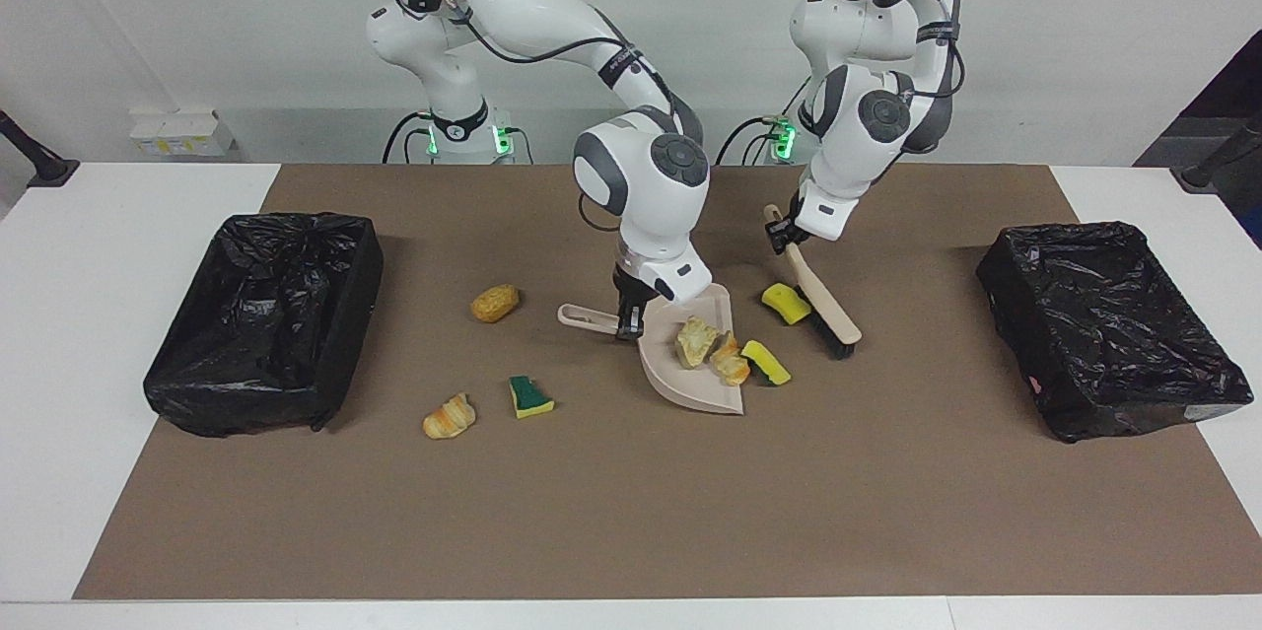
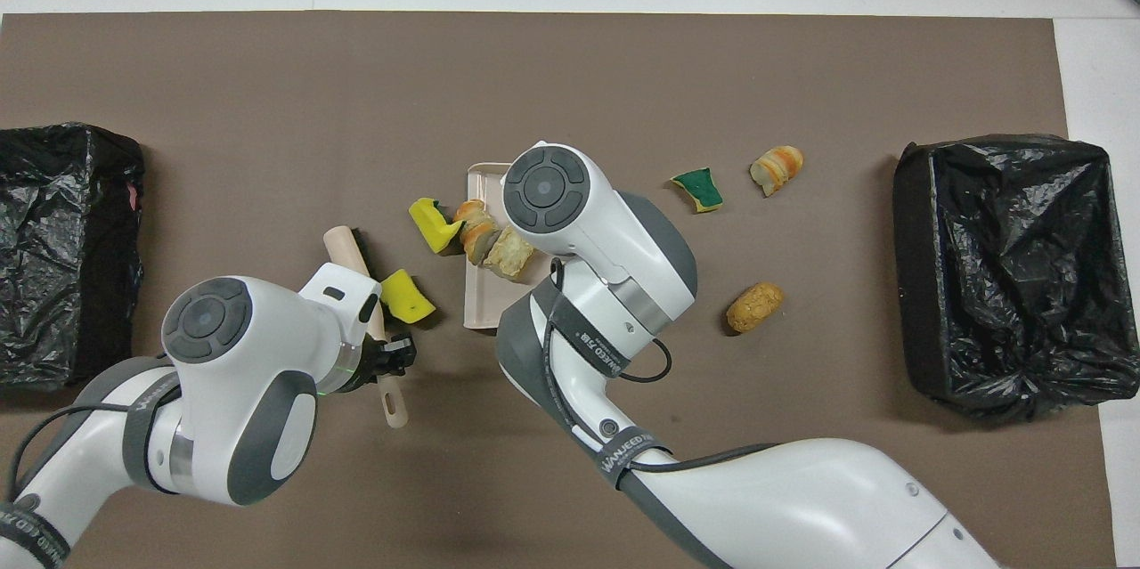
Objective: Sweep and dump trash in bin
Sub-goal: 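Sweep the remaining pieces into the dustpan with the left gripper, then lift the loaded dustpan with the right gripper toward the nearby bin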
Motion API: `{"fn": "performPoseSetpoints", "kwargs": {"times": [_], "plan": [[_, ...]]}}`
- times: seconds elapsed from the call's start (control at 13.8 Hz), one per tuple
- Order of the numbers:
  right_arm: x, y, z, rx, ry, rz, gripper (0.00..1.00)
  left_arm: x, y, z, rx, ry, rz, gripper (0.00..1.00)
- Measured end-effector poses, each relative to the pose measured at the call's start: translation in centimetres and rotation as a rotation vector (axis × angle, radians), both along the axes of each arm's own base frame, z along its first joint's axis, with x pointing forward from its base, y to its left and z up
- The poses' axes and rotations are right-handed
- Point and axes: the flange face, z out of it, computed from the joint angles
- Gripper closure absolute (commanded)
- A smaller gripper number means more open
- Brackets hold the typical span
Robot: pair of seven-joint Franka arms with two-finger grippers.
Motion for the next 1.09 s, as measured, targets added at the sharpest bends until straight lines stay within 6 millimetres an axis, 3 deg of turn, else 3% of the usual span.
{"fn": "performPoseSetpoints", "kwargs": {"times": [0.29, 0.65, 1.09], "plan": [[0.0, 0.0, 0.0, 0.000, 0.000, 0.000, 1.00, 0.7, -3.8, 1.0, -0.055, -0.024, -0.107, 1.00], [0.1, 0.0, 0.0, 0.000, 0.000, -0.001, 1.00, 1.2, -5.0, 1.8, -0.091, -0.057, -0.207, 1.00], [0.1, 0.0, -0.1, 0.001, 0.000, -0.002, 1.00, 0.2, -8.2, 2.1, -0.201, -0.028, -0.190, 1.00]]}}
